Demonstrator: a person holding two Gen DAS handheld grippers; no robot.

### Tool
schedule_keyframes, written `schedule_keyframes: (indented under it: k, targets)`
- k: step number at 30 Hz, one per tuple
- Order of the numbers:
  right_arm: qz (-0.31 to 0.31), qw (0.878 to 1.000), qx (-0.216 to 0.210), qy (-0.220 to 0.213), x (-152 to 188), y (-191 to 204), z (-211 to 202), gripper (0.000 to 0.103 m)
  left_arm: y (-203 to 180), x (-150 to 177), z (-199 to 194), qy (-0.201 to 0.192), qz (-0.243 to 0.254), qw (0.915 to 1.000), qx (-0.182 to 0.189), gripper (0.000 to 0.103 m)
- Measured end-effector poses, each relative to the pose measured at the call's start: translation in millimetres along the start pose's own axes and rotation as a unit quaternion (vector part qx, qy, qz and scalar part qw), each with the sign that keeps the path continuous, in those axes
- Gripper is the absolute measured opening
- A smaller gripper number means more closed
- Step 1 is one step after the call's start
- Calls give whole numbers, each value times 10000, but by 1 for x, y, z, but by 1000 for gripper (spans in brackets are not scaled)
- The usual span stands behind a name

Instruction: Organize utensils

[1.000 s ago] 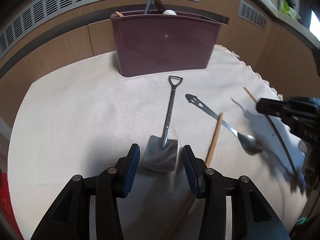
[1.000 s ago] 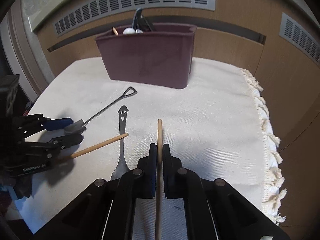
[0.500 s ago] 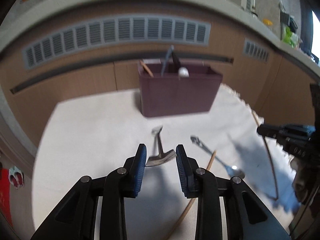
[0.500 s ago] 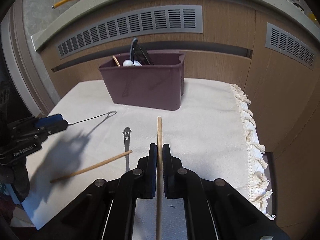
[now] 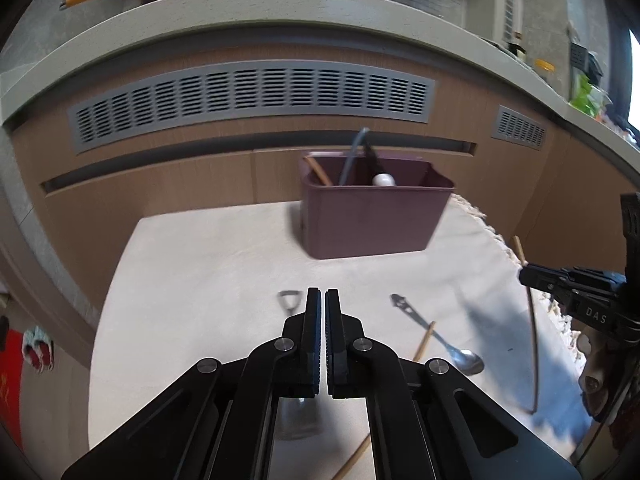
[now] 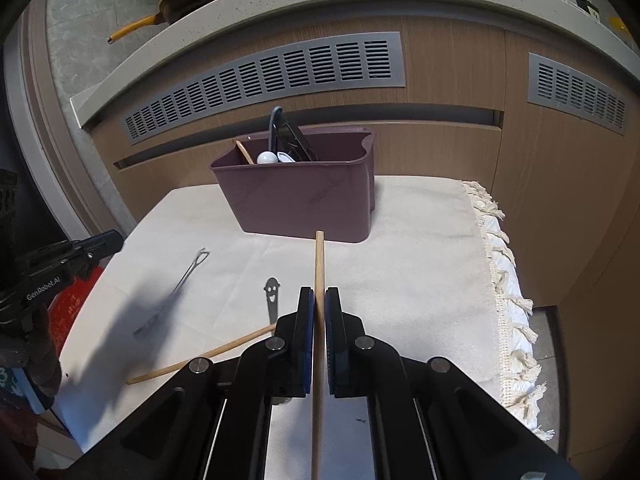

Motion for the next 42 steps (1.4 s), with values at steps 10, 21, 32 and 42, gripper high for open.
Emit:
schedule_keyframes:
  k: [10, 21, 32, 42]
  targets:
    - [-19, 9986, 78, 517, 31, -4, 27, 5, 24, 79, 13, 540, -584, 9968, 22, 48]
    - [-153, 9977, 147, 650, 41, 0, 35, 5, -2, 104, 50, 920, -204, 9943, -493, 48]
    - [-88, 9975, 198, 679, 44, -6, 39, 5, 12, 92, 46, 719, -381, 9956, -458, 33]
    - [-80, 9988, 192, 448, 29, -8, 25, 5, 20, 26, -9, -224, -166, 9987, -423, 27]
Point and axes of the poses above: each gripper's, at about its wrist camera, not at the fingertips, and z roughly the way its jaws point, y to its left, x to its underside, the point moved 8 cm from there along z, roughly the way its jaws point, and after that the axes turned 1 degree about z, right-handed, at the moved point
